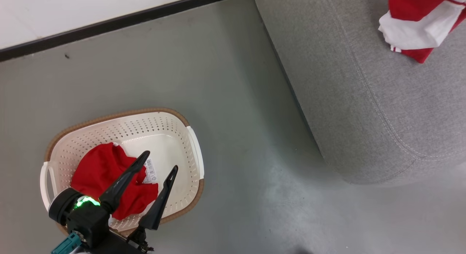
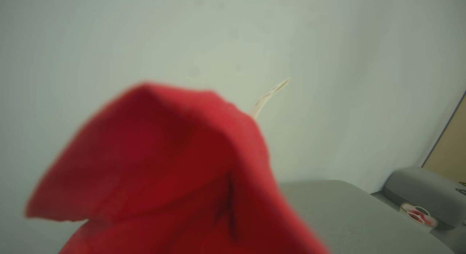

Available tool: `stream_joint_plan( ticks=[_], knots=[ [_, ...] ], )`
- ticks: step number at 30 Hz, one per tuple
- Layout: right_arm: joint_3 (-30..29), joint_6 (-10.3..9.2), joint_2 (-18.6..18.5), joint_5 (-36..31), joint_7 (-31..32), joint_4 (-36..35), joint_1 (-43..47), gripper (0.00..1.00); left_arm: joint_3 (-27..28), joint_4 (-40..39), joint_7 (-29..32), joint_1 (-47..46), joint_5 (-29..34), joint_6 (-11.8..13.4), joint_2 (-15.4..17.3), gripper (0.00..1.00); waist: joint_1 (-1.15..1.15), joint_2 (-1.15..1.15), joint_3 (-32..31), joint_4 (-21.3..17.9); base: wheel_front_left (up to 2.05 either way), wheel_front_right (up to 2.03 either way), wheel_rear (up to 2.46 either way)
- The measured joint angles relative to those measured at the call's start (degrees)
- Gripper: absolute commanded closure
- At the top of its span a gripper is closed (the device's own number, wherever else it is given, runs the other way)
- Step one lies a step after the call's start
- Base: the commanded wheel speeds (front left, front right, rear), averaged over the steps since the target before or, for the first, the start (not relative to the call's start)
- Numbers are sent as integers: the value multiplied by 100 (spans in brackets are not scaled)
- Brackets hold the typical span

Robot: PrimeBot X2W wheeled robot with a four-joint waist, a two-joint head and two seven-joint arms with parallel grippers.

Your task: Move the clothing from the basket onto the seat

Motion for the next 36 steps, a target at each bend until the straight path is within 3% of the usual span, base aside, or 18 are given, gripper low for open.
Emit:
stream_joint_plan(
  ticks=[4,11,24,36],
  knots=[
    [-272,0,32,-99,56,-191,134,100,1,-29,0,0,-10,0,62,0,0,0,116,14,0,0,0],
    [-788,0,407,-437,203,-425,556,100,-2,-45,0,-1,-69,0,135,0,0,0,257,-4,0,0,0],
    [-1960,0,523,-733,457,-748,1071,100,-94,-111,0,-2,-110,0,277,0,-1,-1,374,4,0,0,0],
    [-2392,0,487,-678,611,-608,1088,100,-137,-174,0,-14,-144,0,359,0,0,-1,485,74,0,0,0]
  ],
)
